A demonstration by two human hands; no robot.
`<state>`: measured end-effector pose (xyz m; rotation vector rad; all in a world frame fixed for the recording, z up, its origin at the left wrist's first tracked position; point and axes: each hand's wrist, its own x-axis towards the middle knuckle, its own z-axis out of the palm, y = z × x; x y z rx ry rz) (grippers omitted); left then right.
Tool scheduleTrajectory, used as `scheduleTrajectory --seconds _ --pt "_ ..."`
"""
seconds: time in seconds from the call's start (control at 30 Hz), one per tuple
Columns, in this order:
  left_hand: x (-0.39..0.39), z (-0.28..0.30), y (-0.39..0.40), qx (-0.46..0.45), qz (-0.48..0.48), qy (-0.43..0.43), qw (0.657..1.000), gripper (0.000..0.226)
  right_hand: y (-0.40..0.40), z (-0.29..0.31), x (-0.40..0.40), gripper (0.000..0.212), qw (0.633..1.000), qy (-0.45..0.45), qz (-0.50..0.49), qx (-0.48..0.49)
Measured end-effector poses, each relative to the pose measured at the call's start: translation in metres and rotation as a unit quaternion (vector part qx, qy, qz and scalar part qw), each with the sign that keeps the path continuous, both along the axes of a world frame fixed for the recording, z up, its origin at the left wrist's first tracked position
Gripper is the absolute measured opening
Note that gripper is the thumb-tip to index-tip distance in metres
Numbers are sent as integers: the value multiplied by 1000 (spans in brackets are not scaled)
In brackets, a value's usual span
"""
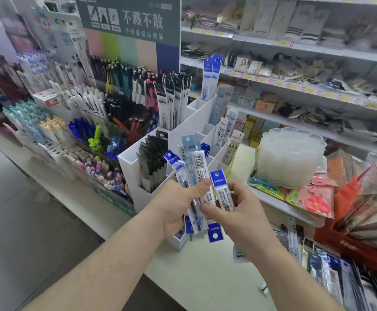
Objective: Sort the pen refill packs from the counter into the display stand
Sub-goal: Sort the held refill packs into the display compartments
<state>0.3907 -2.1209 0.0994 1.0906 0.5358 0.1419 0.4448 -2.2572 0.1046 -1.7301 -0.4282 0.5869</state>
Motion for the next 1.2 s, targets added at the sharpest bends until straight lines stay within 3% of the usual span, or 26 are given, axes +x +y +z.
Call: scheduleTrajectory --seconds 0.13,0.23,0.37,0.43,0.5,0.6,0.67,0.73,0.83,0.93,1.03,1.2 --pt "2 3 -1 34 -2 -14 999 53 -2 0 3 37 999 19 -24 28" --pt "3 2 4 121 14 -17 992 43 -9 3 8 33 992 68 -50 92" --pt "5 -1 12 220 67 -37 972 10 -24 8 24 27 985 114 -58 115" --pt "6 0 12 257 68 -41 963 14 -29 11 30 19 982 144 -39 118" --pt "7 0 13 298 37 -45 953 32 -31 18 31 10 972 198 -15 129" --pt "8 0 8 341 -55 -52 937 43 -27 28 34 6 926 340 9 164" --pt "8 -1 3 327 -102 -57 938 28 -24 29 42 15 877 440 8 192" --pt "10 -6 1 321 -140 -63 935 17 -19 24 49 9 836 501 15 222" --pt "14 -14 -6 324 -108 -60 938 27 -14 15 50 37 797 535 45 277" --pt "15 -18 -10 251 -33 -41 967 22 -10 14 49 8 830 499 5 250" --pt "13 -18 -6 185 -6 -9 983 23 -15 9 52 42 877 418 -27 235" --pt "8 -12 -4 139 -22 12 990 26 -21 4 50 50 936 297 -32 188"
